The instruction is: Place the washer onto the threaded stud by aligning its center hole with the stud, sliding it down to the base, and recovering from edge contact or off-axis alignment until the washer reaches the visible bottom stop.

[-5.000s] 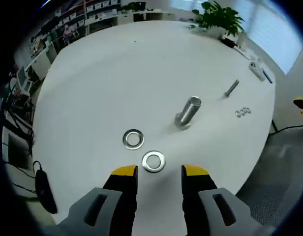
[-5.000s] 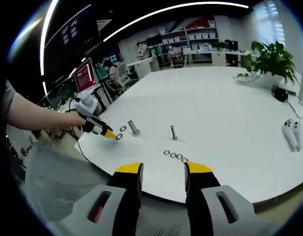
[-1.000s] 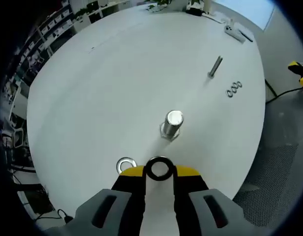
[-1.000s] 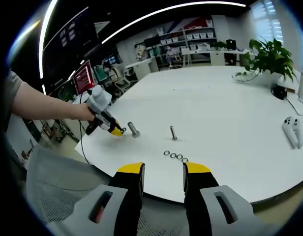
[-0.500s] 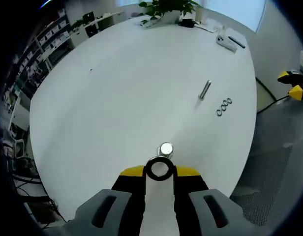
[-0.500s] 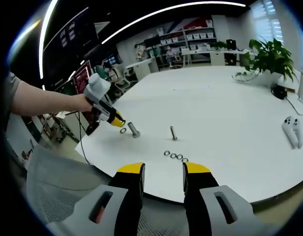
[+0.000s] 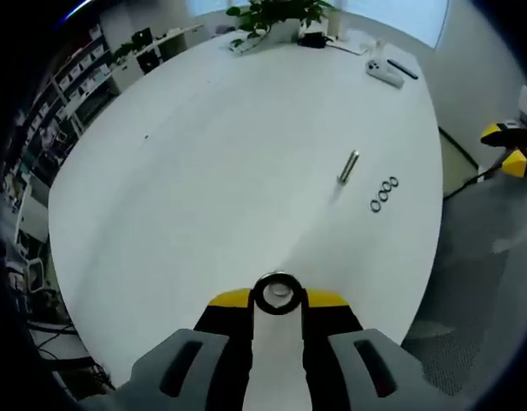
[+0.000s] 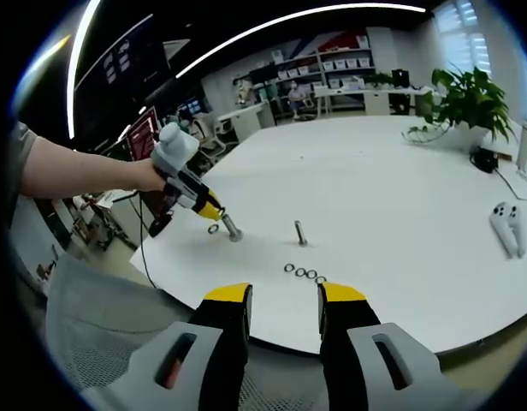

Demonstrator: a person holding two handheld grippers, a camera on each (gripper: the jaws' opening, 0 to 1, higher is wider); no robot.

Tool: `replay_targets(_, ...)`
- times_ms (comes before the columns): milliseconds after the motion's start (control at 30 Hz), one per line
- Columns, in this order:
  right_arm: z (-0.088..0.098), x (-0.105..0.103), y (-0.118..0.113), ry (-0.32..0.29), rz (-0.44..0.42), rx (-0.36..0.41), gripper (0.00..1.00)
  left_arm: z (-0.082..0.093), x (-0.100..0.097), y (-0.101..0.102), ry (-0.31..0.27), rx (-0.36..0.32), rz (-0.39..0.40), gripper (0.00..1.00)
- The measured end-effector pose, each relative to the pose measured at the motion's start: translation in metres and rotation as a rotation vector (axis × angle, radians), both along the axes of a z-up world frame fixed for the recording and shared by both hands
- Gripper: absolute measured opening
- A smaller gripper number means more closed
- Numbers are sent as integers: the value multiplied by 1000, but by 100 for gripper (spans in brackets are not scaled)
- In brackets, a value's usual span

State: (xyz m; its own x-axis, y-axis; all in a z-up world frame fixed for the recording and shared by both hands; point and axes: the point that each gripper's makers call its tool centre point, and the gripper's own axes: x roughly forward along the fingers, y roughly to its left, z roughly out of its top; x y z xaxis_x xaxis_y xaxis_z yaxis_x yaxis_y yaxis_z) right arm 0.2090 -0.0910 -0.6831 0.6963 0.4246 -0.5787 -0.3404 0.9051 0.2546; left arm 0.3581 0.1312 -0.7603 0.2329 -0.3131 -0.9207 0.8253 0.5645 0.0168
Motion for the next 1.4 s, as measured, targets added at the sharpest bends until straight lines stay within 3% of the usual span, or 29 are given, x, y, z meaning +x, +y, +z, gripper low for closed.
replay_targets(867,0,1,-2,-1,-13,-2,33,-18,-2,-8,16,96,-105,18)
replay_targets(1400,-1,0,-2,2,-16,-2,33,-45,-1,-6,52,152,-138,18)
